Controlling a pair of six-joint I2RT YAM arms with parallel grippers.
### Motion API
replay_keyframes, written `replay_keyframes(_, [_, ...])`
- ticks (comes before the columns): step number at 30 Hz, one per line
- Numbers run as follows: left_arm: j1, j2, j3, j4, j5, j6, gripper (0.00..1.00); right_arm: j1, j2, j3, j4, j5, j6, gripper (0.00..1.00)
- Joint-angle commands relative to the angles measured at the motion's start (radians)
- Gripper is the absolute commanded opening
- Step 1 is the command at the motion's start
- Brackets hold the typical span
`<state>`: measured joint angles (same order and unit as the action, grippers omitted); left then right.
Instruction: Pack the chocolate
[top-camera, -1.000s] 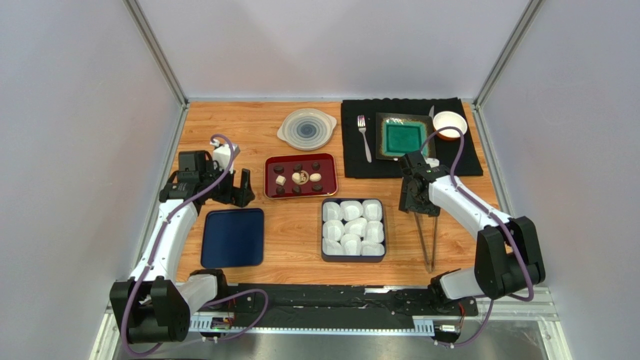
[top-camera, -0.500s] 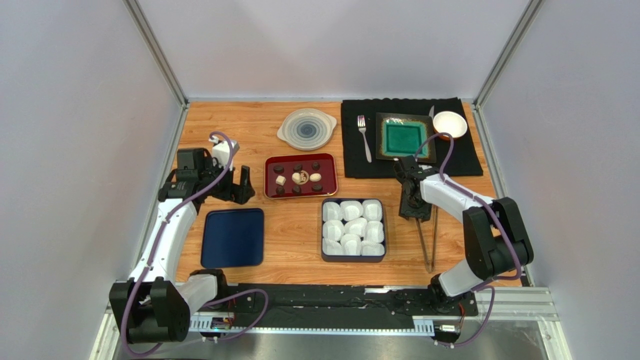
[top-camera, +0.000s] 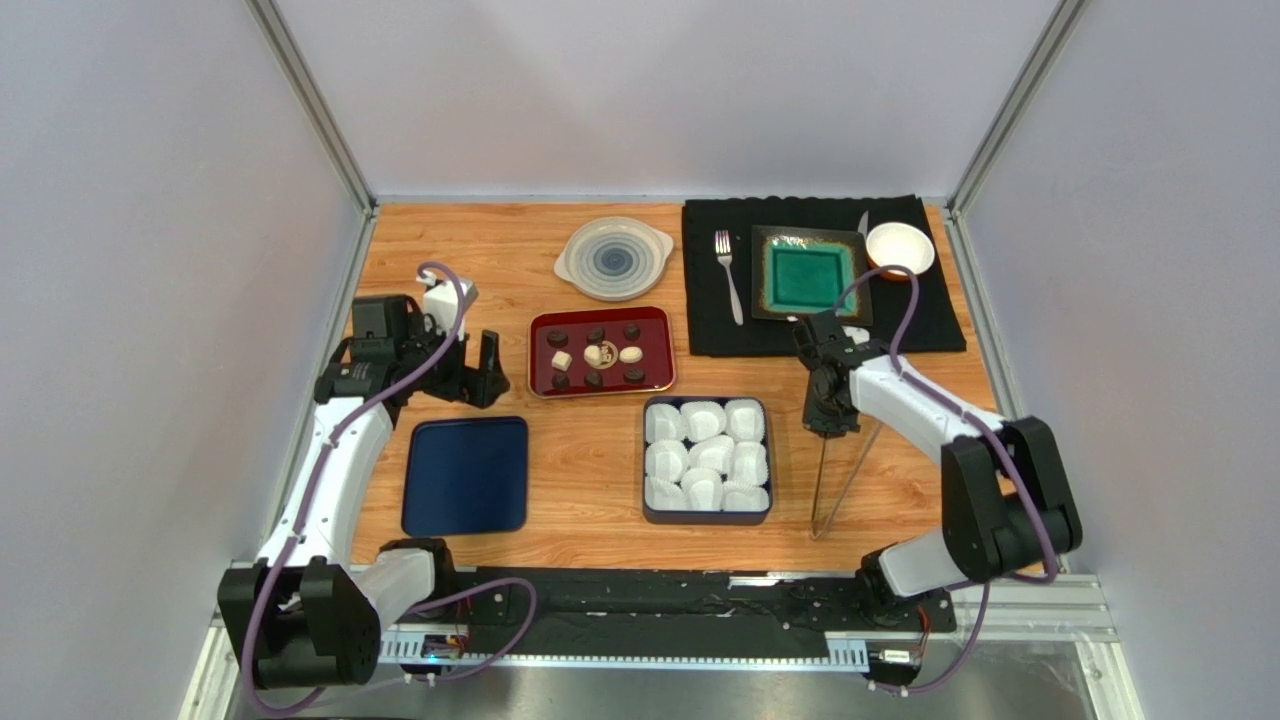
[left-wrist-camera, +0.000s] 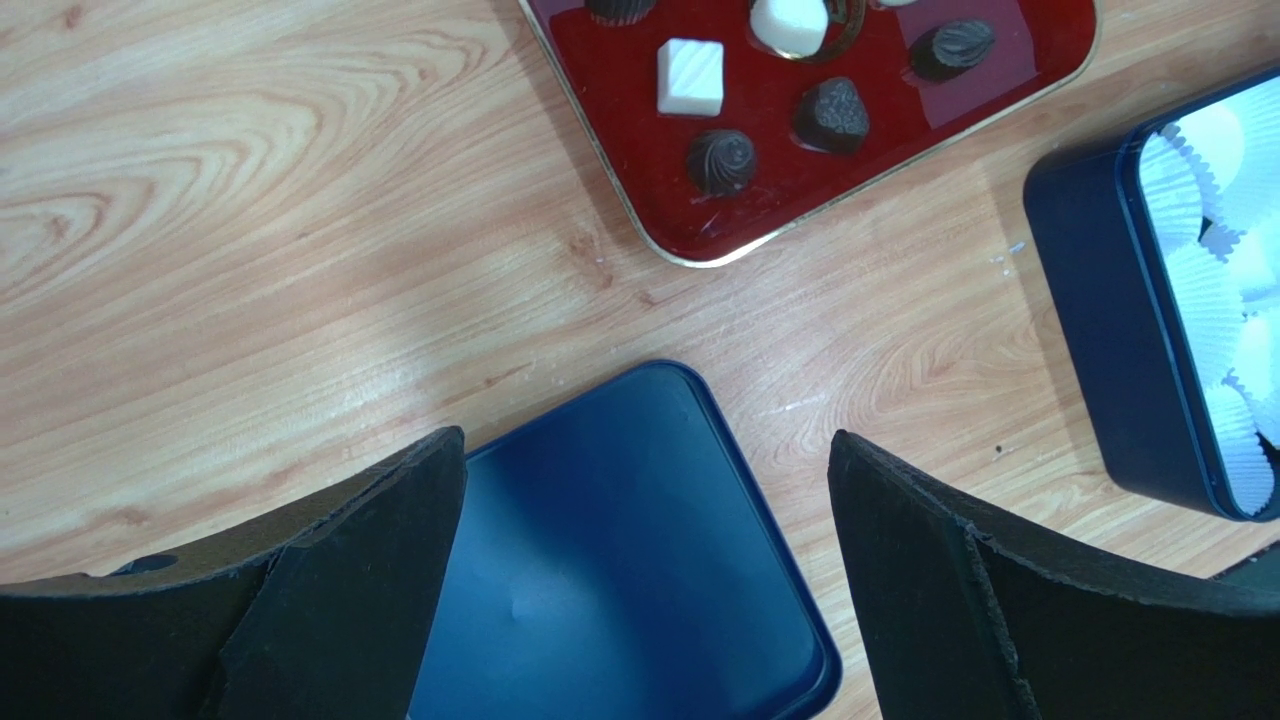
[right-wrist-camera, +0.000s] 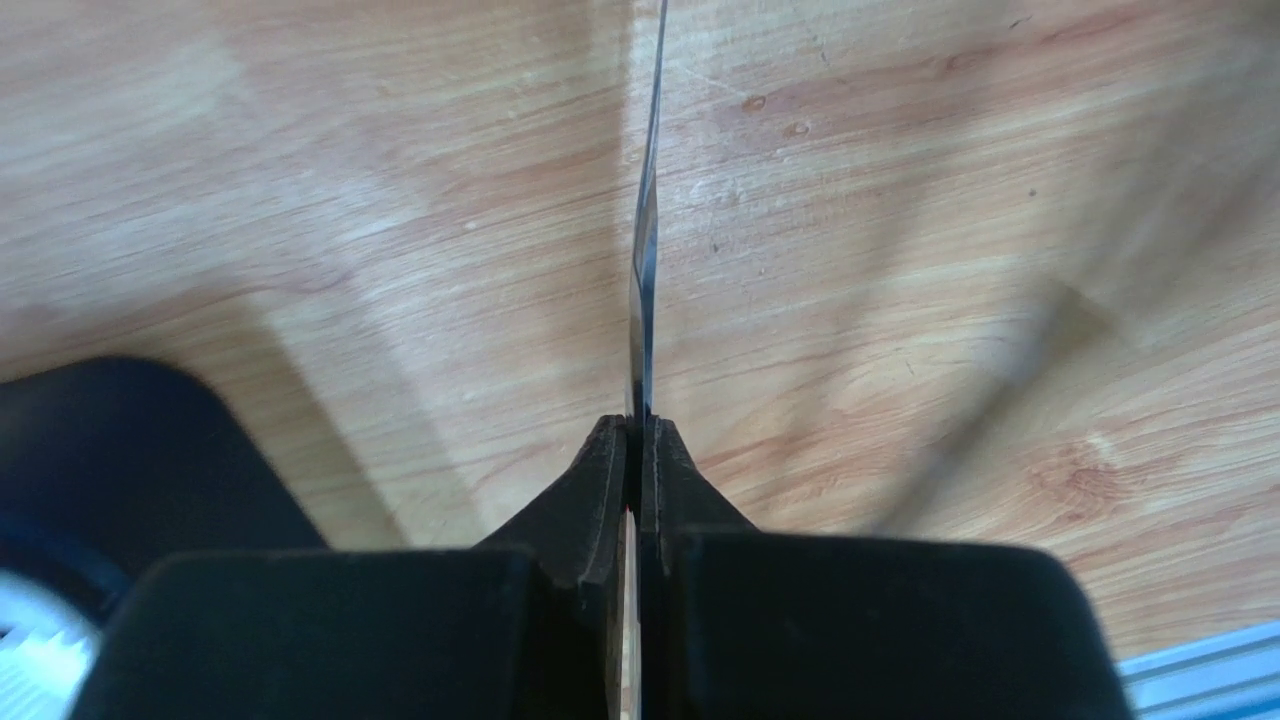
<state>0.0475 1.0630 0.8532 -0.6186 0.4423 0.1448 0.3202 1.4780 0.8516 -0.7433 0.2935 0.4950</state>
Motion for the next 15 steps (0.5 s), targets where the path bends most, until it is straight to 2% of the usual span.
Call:
replay_keyframes(1, [0.008,-0.021,0.061,-0.026,0.061,0.015,0.99,0.039,-0.151,0.043,-0.024,-0.013,-0.041,0.00])
replay_keyframes(6, [0.008,-0.047,0.070,-0.049,0.173,0.022,0.99,0.109,-0.307,0.181,-0.080,-0.092,-0.122,0.00])
replay_keyframes(9, [0.006,-0.047,0.109,-0.094,0.321,0.042,0.99,0.143,-0.373,0.242,-0.031,-0.320,-0.186,0.00])
replay_keyframes(10, [0.006,-0.047,0.128,-0.102,0.404,0.058,0.99,0.151,-0.380,0.253,-0.019,-0.453,-0.197,0.00])
replay_keyframes(13, [0.006,-0.057,0.165,-0.138,0.560,0.107,0.99,0.218,-0.383,0.297,0.004,-0.638,-0.254,0.00])
replay_keyframes(15, [0.006,-0.075,0.178,-0.159,0.645,0.134,0.99,0.278,-0.371,0.320,0.010,-0.688,-0.271,0.00])
